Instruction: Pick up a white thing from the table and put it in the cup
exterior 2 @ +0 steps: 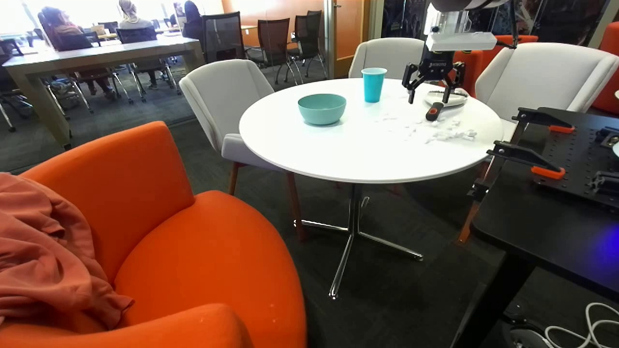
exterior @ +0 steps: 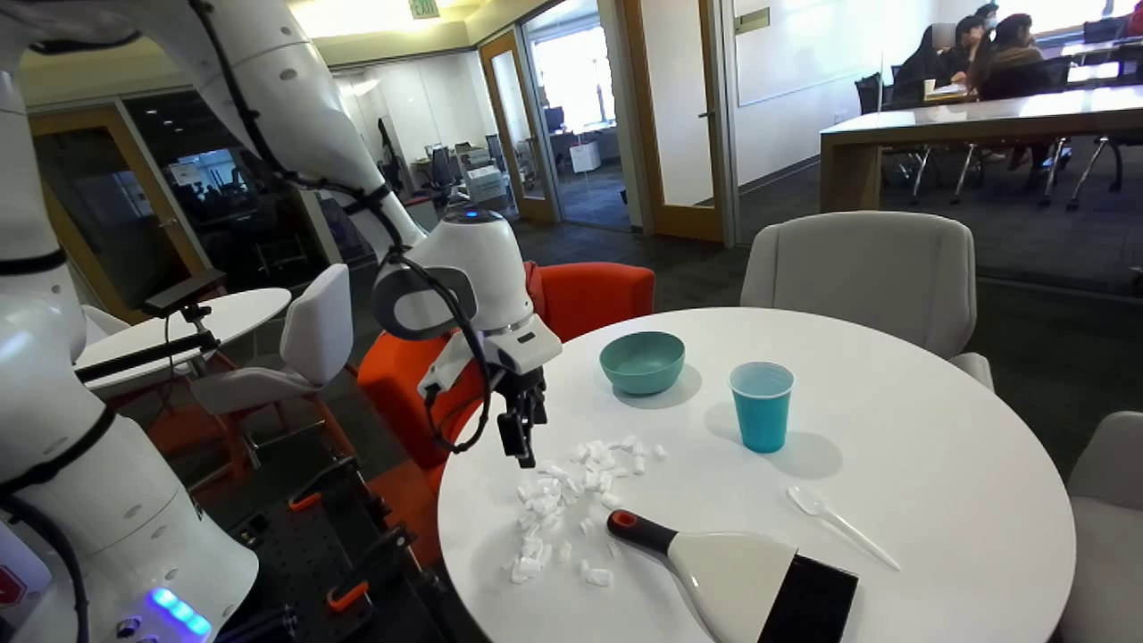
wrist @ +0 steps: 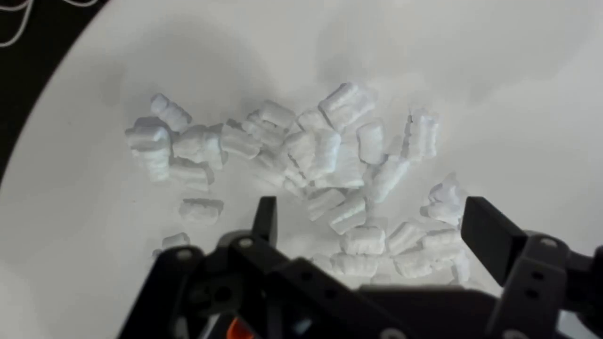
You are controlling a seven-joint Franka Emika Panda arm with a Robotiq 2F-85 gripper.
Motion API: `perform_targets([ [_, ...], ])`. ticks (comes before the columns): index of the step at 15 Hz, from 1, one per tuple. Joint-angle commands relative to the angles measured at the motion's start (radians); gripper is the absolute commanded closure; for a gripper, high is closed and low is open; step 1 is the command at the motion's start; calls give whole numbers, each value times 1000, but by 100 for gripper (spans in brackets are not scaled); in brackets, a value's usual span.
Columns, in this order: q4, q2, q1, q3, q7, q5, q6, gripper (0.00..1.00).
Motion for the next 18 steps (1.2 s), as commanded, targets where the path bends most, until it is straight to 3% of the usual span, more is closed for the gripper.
perform_targets([
  [1, 51, 108, -4, 18, -2, 43, 60, 0],
  [6, 83, 217, -13, 40, -14, 61, 199, 0],
  [10, 108, 275, -62, 94, -35, 58, 234, 0],
  [11, 112, 284, -77, 109, -42, 56, 234, 4],
  [12, 114, 291, -92, 124, -47, 57, 235, 17],
  [13, 116, 298, -103, 133, -49, 57, 238, 14],
  [15, 117, 304, -119, 144, -49, 58, 242, 24],
  [17, 116, 306, -130, 148, -49, 58, 245, 27],
  [18, 117, 307, -132, 147, -49, 58, 245, 47],
])
